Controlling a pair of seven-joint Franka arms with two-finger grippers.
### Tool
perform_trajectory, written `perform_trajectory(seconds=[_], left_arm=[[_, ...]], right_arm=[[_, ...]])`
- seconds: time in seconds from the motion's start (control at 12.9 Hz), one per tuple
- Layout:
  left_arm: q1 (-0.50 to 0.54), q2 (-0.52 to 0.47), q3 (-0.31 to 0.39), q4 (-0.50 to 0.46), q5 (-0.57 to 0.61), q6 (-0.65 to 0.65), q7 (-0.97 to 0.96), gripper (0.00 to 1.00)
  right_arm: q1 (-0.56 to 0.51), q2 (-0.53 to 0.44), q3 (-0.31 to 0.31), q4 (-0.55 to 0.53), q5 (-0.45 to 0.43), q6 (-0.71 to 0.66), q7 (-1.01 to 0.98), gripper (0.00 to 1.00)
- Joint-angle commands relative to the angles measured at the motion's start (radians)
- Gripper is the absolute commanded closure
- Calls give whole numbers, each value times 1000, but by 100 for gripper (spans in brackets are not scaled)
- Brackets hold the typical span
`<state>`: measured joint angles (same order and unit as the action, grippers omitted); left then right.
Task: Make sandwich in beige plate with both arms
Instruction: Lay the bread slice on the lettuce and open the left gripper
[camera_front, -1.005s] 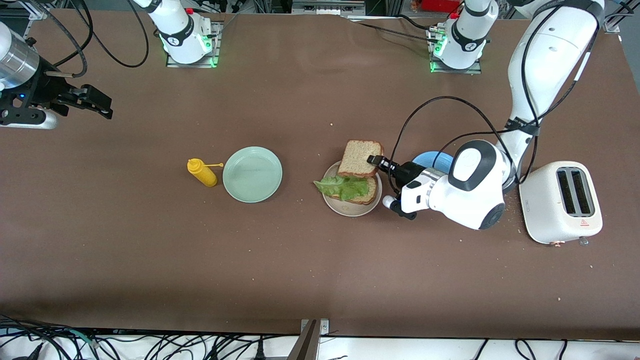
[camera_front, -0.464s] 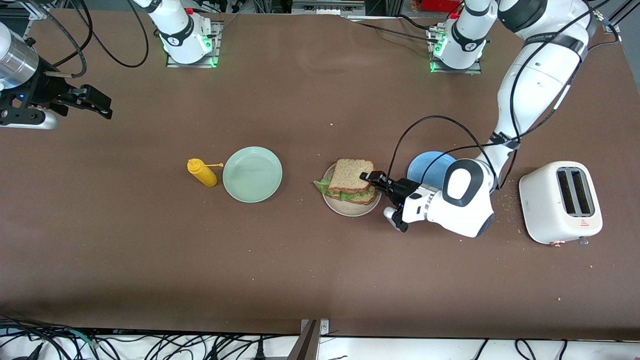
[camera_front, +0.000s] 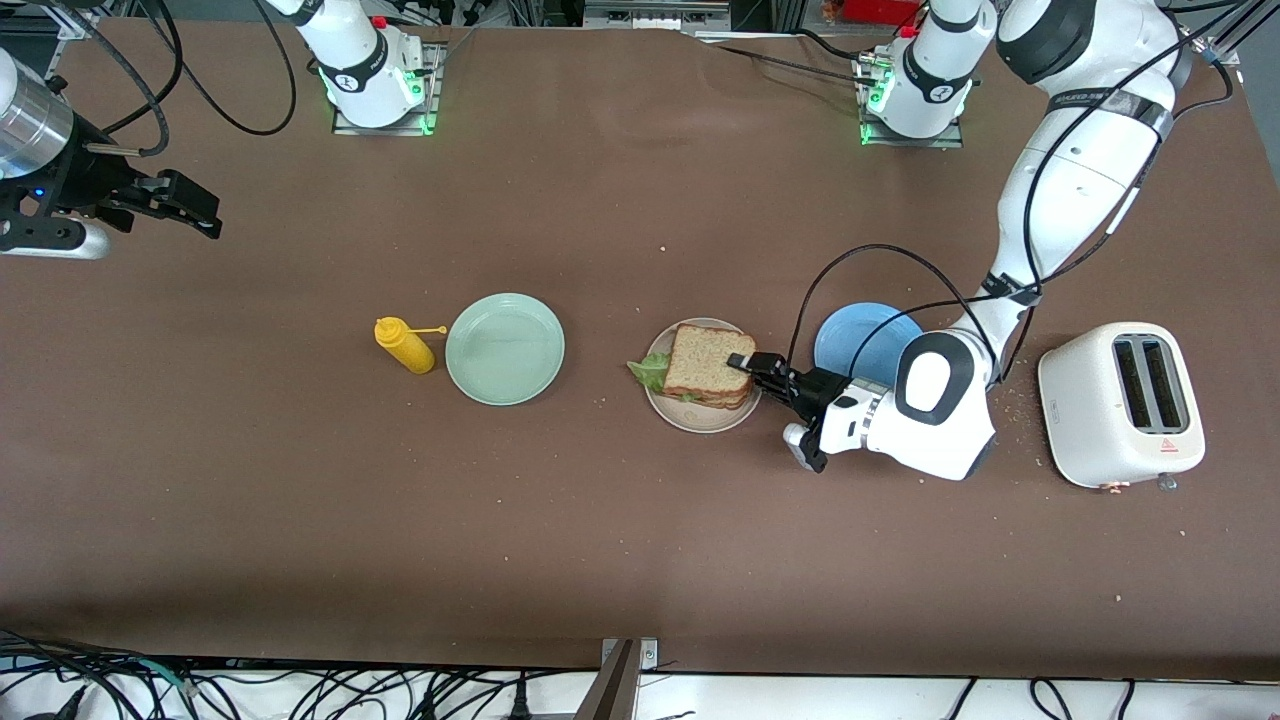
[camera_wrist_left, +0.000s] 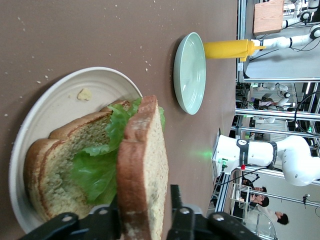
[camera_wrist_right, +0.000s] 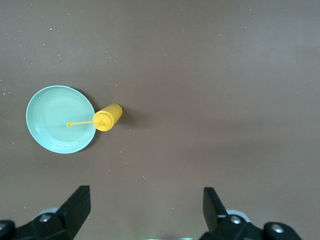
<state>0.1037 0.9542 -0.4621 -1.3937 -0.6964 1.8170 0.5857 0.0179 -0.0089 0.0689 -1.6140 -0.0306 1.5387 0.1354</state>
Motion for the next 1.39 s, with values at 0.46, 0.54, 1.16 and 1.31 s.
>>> perform_trajectory(seconds=[0.46, 0.54, 1.16, 1.31], left_arm=[[2, -115, -1, 10, 171, -5, -137, 0], [1, -141, -6, 12, 228, -8, -189, 0], [-15, -408, -13, 16, 543, -177, -498, 0], [-16, -474, -12, 15, 692, -206, -501, 0]], right_arm=[[-1, 6, -1, 17, 9, -5, -3, 0], [-1, 6, -1, 17, 9, -5, -3, 0], [-3, 6, -1, 16, 9, -2, -11, 0], [-3, 6, -3, 16, 8, -2, -13, 0]])
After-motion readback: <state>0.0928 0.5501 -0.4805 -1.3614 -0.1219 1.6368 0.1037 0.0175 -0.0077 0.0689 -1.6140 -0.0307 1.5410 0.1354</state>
